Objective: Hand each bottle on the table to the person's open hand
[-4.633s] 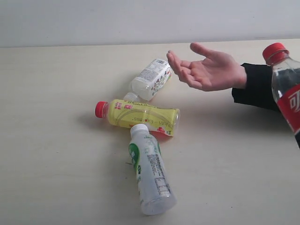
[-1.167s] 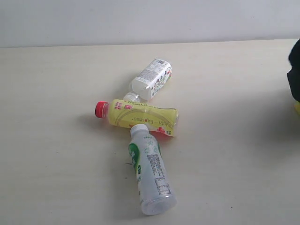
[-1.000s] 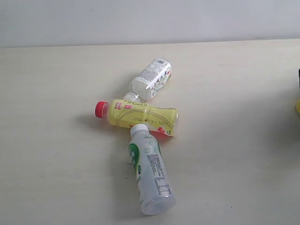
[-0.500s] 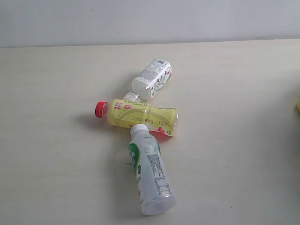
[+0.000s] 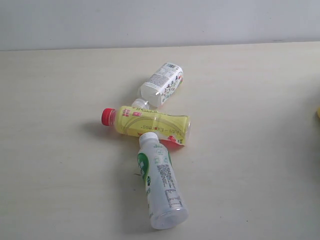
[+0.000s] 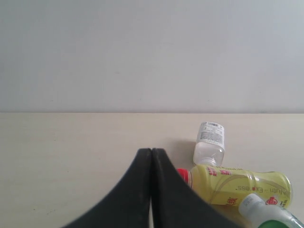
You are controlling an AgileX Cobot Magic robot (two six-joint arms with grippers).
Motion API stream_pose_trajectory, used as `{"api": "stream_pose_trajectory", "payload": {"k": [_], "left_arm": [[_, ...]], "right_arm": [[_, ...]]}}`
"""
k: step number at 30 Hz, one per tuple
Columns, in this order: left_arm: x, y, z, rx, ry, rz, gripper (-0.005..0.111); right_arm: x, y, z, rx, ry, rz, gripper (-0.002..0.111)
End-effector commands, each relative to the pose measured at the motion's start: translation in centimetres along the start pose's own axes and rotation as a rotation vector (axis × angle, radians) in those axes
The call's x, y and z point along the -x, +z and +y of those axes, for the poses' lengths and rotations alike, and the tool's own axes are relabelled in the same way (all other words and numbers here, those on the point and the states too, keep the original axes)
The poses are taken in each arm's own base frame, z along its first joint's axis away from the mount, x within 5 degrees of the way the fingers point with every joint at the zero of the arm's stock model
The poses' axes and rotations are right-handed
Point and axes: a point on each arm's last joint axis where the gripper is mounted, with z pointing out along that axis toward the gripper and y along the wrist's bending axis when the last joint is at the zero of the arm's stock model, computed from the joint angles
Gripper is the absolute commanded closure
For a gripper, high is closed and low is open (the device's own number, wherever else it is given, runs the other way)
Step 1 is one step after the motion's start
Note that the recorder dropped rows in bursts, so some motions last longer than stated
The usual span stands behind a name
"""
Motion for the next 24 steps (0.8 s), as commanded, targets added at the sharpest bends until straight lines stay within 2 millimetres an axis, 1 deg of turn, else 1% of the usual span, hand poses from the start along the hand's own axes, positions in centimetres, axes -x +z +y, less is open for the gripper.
{"api": "stream_pose_trajectory", "payload": {"k": [1,24], "left_arm": [[0.14,-0.05,0.01,0.003,0.007,-0.015,0.107],[0.14,-0.05,0.01,0.003,0.007,-0.015,0.107]], "right_arm": [[-0.04,0.01,0.06,0.005,0.009,-0.011,0.108],[0.07,0.01,0.17,0.016,0.025,-0.023,0.108]]}}
